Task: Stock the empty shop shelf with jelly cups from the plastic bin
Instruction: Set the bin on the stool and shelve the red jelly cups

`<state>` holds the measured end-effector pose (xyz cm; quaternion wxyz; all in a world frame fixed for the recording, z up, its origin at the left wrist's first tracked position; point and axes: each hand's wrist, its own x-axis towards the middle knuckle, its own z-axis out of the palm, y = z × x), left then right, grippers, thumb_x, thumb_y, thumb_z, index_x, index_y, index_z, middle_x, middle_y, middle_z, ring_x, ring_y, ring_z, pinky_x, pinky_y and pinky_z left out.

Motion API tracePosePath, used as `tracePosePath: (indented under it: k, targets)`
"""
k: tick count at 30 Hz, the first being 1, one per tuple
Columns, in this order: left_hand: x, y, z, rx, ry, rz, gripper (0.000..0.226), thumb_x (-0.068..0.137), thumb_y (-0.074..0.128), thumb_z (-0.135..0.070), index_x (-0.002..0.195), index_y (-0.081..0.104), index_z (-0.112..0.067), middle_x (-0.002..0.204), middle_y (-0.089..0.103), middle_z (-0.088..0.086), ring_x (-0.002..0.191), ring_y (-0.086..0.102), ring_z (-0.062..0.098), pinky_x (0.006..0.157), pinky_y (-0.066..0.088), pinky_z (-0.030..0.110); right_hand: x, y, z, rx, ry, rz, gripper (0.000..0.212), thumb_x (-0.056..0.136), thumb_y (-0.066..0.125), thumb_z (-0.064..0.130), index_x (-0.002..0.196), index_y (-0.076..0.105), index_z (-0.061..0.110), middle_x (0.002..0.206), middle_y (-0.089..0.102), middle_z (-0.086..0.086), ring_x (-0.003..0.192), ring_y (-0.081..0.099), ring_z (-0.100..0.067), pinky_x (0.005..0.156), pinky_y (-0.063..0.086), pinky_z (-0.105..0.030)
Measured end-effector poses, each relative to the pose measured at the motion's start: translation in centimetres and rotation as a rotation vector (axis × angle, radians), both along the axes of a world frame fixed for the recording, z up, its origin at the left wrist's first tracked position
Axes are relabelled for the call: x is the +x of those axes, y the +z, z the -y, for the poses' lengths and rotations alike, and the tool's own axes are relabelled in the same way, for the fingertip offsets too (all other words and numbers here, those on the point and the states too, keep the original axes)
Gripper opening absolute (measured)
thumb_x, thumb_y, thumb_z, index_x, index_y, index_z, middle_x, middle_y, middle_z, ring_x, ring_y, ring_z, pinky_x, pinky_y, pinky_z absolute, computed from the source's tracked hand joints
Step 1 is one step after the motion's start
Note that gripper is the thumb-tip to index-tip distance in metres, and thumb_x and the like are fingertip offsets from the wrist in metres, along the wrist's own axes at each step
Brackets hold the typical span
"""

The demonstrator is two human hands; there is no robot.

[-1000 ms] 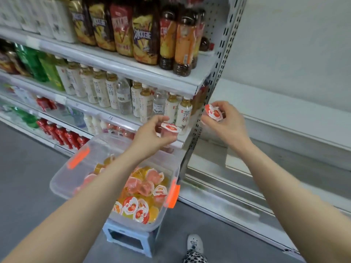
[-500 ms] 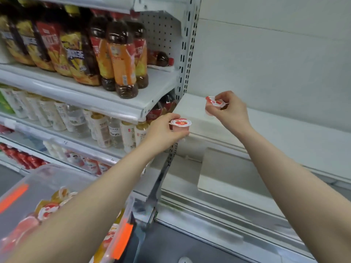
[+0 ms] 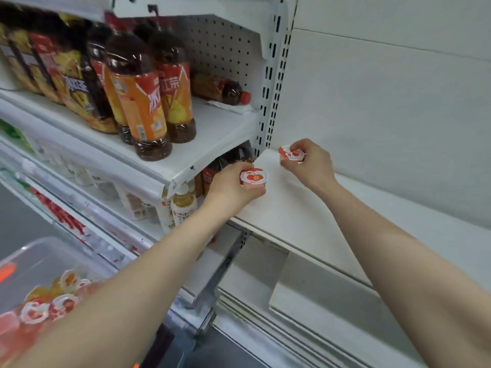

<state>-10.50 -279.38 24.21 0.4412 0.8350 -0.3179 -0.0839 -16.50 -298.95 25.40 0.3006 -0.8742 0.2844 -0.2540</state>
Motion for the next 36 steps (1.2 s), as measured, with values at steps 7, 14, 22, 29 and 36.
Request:
tracePosePath:
  k: [7,14,22,29,36]
  targets:
    - [1.2,-0.8,1.6,0.041,0.025,0.050,0.060,0.077,0.078,-0.039,0.130,0.056,-0.021,0.123,0.060,-0.002,0.106,0.058,0.012,0.089,0.044,0.022,3.7,-1.4,2.3,-0.018,0.064,-0.065,0.038,0.080,0.073,0.030,0.113,0.063,0.016,0.113,0.067,-0.005,0.106,0.060,-0.026,0.089,0.046,-0.033]
    - [1.9,-1.6,2.3,0.022,0.042,0.084,0.055,0.077,0.078,-0.037,0.125,0.057,-0.021,0.117,0.062,-0.002,0.101,0.058,0.011,0.087,0.044,0.021,6.1,-2.5,3.5,-0.032,0.117,-0.046,0.037,0.081,0.073,0.033,0.113,0.064,0.017,0.114,0.066,-0.006,0.105,0.060,-0.026,0.088,0.047,-0.034]
    - [2.7,-2.3,3.8,0.003,0.036,0.093,0.058,0.077,0.078,-0.039,0.128,0.056,-0.022,0.117,0.059,-0.004,0.101,0.057,0.009,0.088,0.045,0.021,6.5,-3.2,4.6,-0.124,0.212,-0.054,0.036,0.088,0.067,0.039,0.118,0.062,0.019,0.109,0.063,-0.009,0.093,0.061,-0.025,0.083,0.048,-0.032]
    - [3.5,-2.7,7.1,-0.021,0.043,0.112,0.057,0.074,0.079,-0.035,0.125,0.057,-0.023,0.116,0.058,-0.002,0.101,0.058,0.011,0.088,0.047,0.024,5.0,-2.5,6.8,-0.379,0.375,-0.178,0.047,0.086,0.065,0.010,0.132,0.058,0.016,0.129,0.054,-0.013,0.116,0.050,-0.034,0.095,0.039,-0.033]
    - [4.7,-2.9,9.4,-0.002,0.066,0.161,0.056,0.071,0.078,-0.034,0.122,0.057,-0.025,0.113,0.060,0.001,0.100,0.059,0.018,0.083,0.046,0.028,3.8,-1.3,7.6,-0.551,0.357,-0.221,0.051,0.084,0.063,0.005,0.134,0.056,0.012,0.131,0.053,-0.014,0.115,0.050,-0.038,0.093,0.045,-0.042]
